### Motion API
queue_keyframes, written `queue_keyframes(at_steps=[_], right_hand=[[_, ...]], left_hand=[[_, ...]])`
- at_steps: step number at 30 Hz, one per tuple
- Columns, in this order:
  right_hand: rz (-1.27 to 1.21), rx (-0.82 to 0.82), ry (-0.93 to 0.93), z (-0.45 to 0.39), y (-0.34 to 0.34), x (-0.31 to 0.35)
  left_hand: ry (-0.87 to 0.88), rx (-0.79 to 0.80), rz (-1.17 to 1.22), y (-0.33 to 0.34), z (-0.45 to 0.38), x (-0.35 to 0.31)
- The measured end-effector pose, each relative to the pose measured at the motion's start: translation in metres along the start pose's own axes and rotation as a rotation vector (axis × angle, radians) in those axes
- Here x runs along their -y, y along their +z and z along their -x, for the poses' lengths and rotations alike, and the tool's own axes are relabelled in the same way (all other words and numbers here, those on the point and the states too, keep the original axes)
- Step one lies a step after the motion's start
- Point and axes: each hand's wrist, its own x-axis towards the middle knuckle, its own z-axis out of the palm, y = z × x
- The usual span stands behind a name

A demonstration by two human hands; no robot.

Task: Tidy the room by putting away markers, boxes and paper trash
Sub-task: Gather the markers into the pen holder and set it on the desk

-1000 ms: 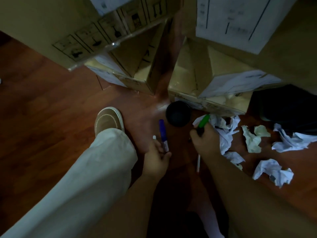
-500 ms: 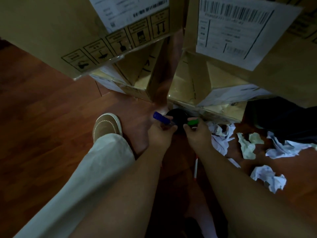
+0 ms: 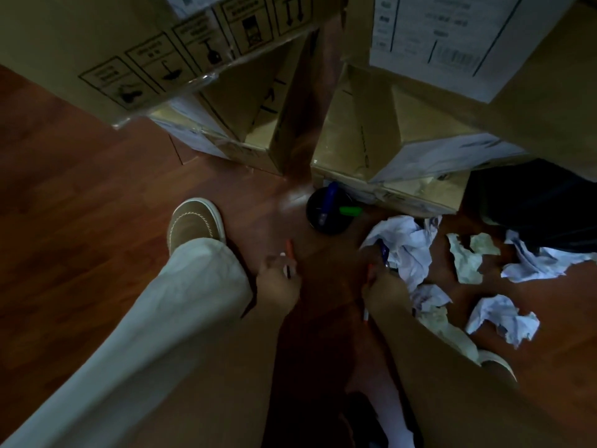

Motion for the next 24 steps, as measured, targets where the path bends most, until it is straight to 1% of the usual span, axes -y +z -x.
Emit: queue_keyframes(at_steps=[2, 3, 5, 6, 8, 10, 12, 15, 17, 18, 20, 22, 24], right_hand=[[0.038, 0.066, 0.018, -0.001, 0.006, -0.001], [0.048, 0.083, 0.018, -0.002, 0.008, -0.001], [0.063, 0.112, 0.019, -0.007, 0.013, -0.001], [0.084, 0.121, 0.018, -0.009, 0.014, 0.000], [0.100, 0.096, 0.036, -0.014, 0.016, 0.003], [0.015, 0.048, 0.090, -0.016, 0.016, 0.008], [-0.084, 0.055, 0.107, -0.015, 0.016, 0.010], [-0.205, 0.106, 0.052, -0.007, 0.012, 0.012], [-0.248, 0.081, 0.041, -0.004, 0.010, 0.012], [-0.259, 0.068, 0.032, -0.003, 0.010, 0.012], [-0.287, 0.059, 0.012, -0.003, 0.010, 0.013], [-0.304, 0.048, -0.018, -0.005, 0.011, 0.011], [-0.312, 0.022, -0.051, -0.008, 0.009, 0.010]], left_hand=[[0.034, 0.185, -0.379, 0.009, 0.007, 0.016], [0.042, 0.243, -0.504, 0.014, 0.010, 0.020], [0.066, 0.269, -0.622, 0.023, 0.015, 0.022], [0.076, 0.266, -0.616, 0.026, 0.015, 0.021], [0.064, 0.297, -0.501, 0.028, 0.011, 0.016], [0.073, 0.320, -0.458, 0.026, 0.005, 0.009], [0.082, 0.289, -0.468, 0.021, -0.003, 0.004], [0.120, 0.237, -0.399, 0.015, -0.007, 0.005], [0.135, 0.191, -0.360, 0.011, -0.006, 0.010], [0.136, 0.167, -0.387, 0.010, -0.005, 0.011], [0.092, 0.164, -0.414, 0.011, -0.007, 0.014], [0.041, 0.165, -0.361, 0.013, -0.009, 0.014], [0.029, 0.124, -0.281, 0.015, -0.010, 0.011]])
